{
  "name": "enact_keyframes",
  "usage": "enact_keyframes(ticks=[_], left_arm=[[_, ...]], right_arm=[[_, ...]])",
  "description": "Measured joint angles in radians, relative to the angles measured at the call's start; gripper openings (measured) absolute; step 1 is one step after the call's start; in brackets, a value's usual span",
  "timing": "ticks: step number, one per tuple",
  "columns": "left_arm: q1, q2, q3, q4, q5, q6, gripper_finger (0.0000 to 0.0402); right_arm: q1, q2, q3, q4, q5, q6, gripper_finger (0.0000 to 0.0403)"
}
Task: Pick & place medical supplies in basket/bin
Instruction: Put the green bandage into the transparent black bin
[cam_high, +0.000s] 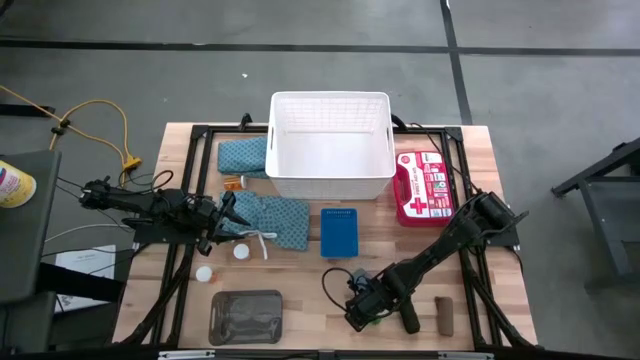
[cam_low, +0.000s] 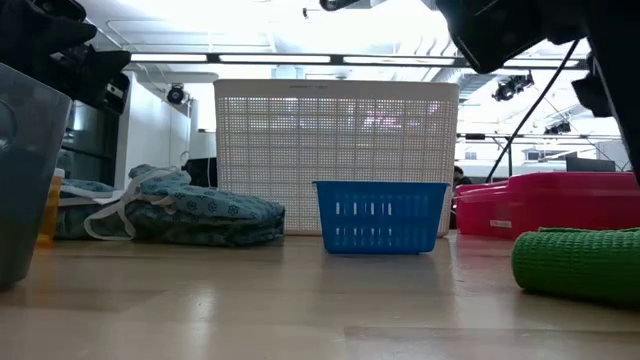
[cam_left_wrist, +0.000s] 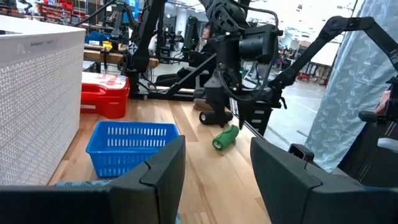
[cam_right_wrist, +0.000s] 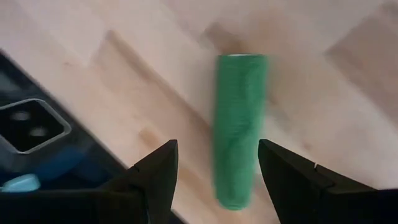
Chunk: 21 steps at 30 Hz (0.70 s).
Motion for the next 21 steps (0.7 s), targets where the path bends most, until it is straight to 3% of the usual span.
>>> enact_keyframes(ticks=[21], left_arm=[[0.000, 0.000, 0.000, 0.002, 0.000, 0.000, 0.0175]], right_arm=[[0.019, 0.066, 0.000, 0.024, -0.006, 0.019, 0.0210]])
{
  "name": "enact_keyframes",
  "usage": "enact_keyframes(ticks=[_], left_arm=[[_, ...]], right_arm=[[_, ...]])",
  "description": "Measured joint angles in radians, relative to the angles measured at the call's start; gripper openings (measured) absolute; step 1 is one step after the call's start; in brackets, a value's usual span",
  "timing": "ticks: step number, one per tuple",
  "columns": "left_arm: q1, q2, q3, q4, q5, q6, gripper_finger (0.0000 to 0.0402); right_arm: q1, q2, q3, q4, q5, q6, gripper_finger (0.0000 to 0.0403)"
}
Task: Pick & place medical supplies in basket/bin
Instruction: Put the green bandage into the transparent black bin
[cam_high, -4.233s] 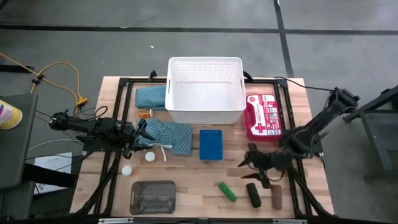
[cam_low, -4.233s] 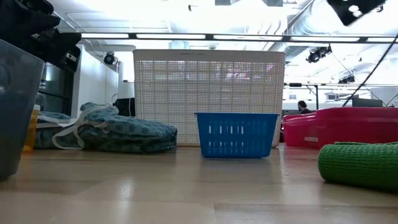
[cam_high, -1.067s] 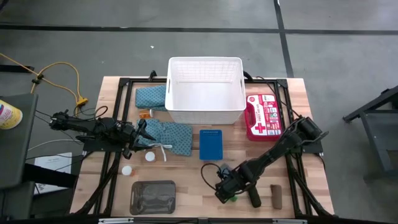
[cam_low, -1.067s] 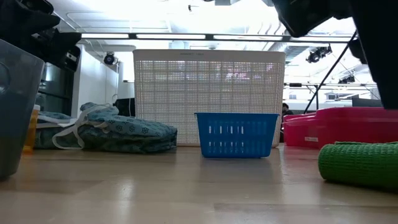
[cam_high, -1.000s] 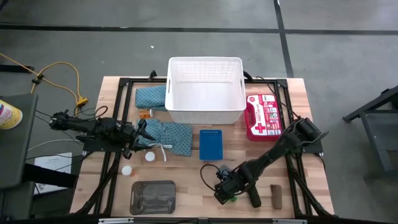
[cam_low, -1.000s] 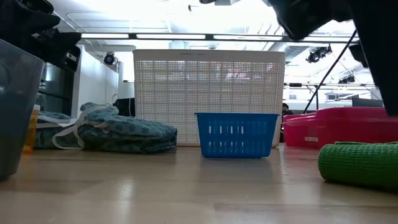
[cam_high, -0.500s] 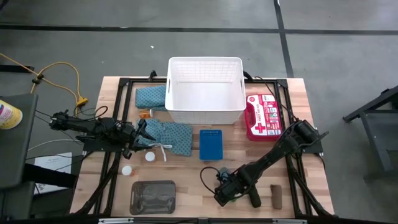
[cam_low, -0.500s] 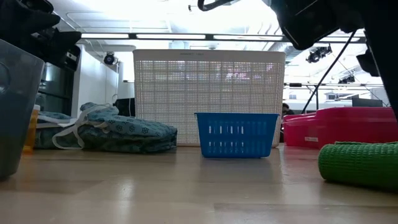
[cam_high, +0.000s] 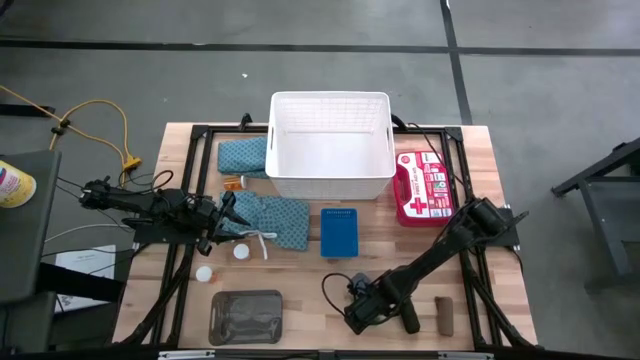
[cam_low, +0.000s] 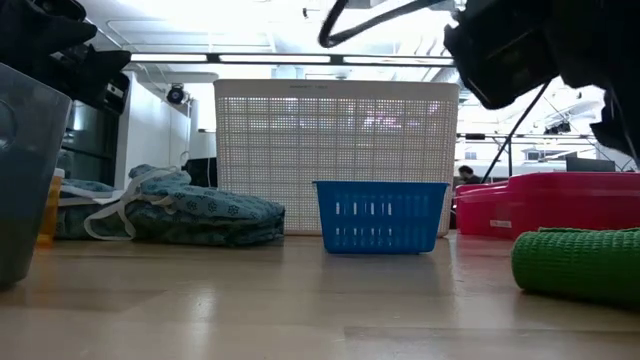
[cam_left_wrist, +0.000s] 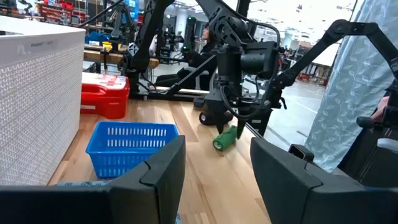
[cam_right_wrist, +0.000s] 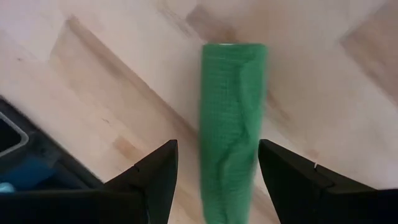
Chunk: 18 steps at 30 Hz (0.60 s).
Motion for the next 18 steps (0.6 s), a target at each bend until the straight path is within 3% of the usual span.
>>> enact_keyframes(ticks=[18], left_arm=[[0.000, 0.000, 0.000, 0.010, 0.000, 0.000, 0.0175]], right_arm=[[0.000, 0.031, 0.000, -0.003, -0.023, 0.003, 0.0195]])
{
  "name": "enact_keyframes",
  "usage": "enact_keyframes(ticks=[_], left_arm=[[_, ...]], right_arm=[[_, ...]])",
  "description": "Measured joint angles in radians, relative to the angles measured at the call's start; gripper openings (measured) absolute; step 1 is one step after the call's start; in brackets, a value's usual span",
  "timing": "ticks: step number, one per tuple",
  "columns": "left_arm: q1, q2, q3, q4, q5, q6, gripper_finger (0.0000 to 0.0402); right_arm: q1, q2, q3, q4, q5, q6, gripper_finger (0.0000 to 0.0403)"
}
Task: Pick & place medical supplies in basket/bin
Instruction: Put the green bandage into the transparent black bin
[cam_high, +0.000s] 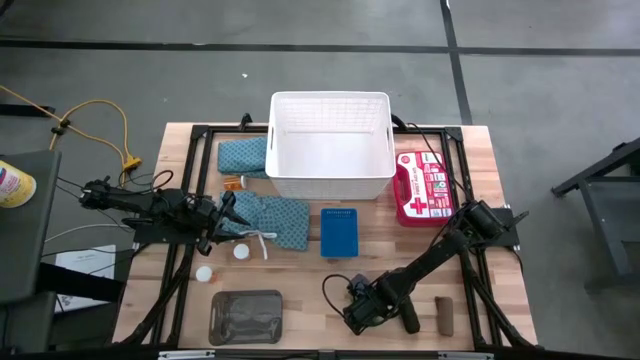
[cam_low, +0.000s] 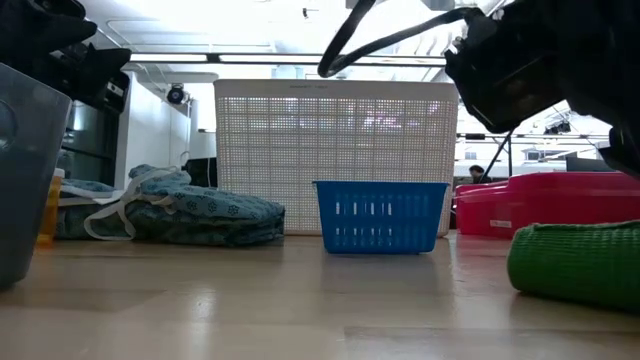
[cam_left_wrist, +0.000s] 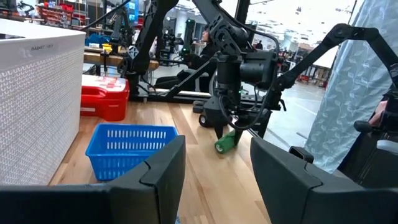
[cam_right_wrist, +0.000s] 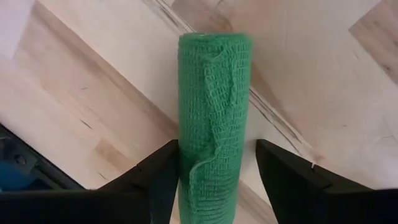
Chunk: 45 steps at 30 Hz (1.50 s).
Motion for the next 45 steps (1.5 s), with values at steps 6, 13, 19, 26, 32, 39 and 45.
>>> enact_keyframes(ticks=[6, 13, 19, 26, 32, 39, 45], left_arm=[[0.000, 0.000, 0.000, 0.002, 0.000, 0.000, 0.0175], [0.000, 0.000, 0.000, 0.002, 0.000, 0.000, 0.0175], [0.000, 0.000, 0.000, 0.002, 0.000, 0.000, 0.0175], [0.000, 0.000, 0.000, 0.002, 0.000, 0.000, 0.0175], [0.000, 0.000, 0.000, 0.002, 0.000, 0.000, 0.0175], [0.000, 0.000, 0.000, 0.006, 0.000, 0.000, 0.0175], [0.000, 0.000, 0.000, 0.014, 0.000, 0.000, 0.0175]], right_arm=[[0.000, 0.000, 0.000, 0.002, -0.003, 0.000, 0.0145], [0.000, 0.000, 0.000, 0.007, -0.004, -0.001, 0.0105], [-0.002, -0.001, -0.001, 0.024, 0.000, -0.015, 0.0104], [-0.044, -0.039, -0.003, 0.125, 0.053, -0.169, 0.0104], [-0.114, -0.061, -0.002, 0.309, 0.056, -0.379, 0.0104], [-0.209, -0.076, -0.001, 0.470, 0.051, -0.662, 0.0104], [-0.274, -0.076, -0.001, 0.617, 0.007, -0.828, 0.0104]])
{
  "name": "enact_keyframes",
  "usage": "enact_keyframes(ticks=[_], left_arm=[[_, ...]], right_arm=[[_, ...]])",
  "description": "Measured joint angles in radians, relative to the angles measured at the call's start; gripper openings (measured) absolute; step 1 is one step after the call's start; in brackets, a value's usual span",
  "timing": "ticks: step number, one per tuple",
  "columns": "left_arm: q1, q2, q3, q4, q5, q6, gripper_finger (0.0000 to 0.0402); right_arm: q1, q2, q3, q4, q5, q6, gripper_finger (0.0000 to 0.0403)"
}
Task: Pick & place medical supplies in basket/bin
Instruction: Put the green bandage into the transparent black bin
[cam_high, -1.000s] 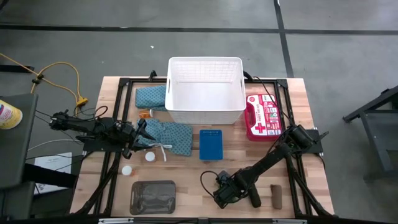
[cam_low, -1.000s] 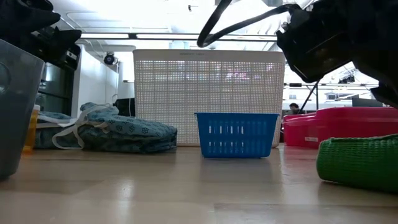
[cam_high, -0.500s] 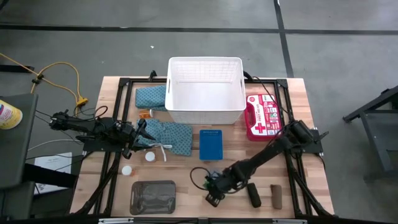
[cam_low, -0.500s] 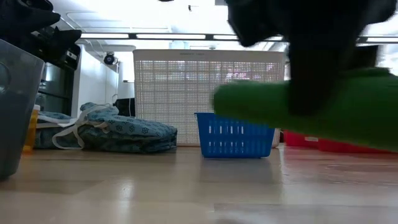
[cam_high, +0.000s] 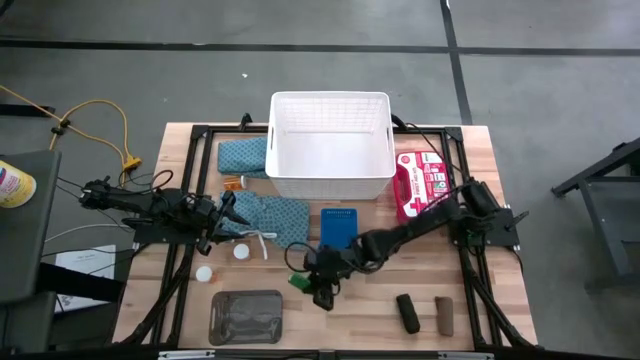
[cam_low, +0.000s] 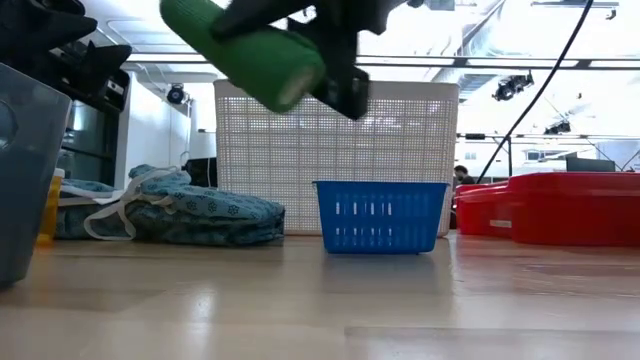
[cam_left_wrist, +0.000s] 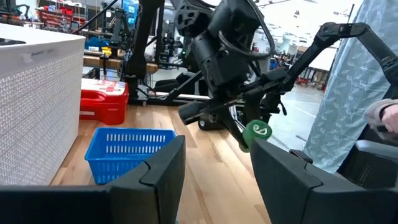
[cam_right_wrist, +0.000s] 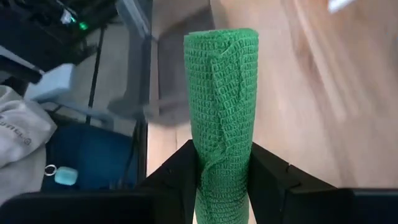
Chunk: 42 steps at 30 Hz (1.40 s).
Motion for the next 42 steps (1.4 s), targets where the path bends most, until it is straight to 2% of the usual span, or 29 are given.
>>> enact_keyframes(ticks=[12, 42], left_arm=[[0.000, 0.000, 0.000, 0.004, 0.000, 0.000, 0.0175], [0.000, 0.000, 0.000, 0.004, 0.000, -0.001, 0.0175]], right_arm=[[-0.047, 0.000, 0.000, 0.160, 0.018, -0.225, 0.0104], [-0.047, 0.000, 0.000, 0.162, -0.004, -0.226, 0.0107]])
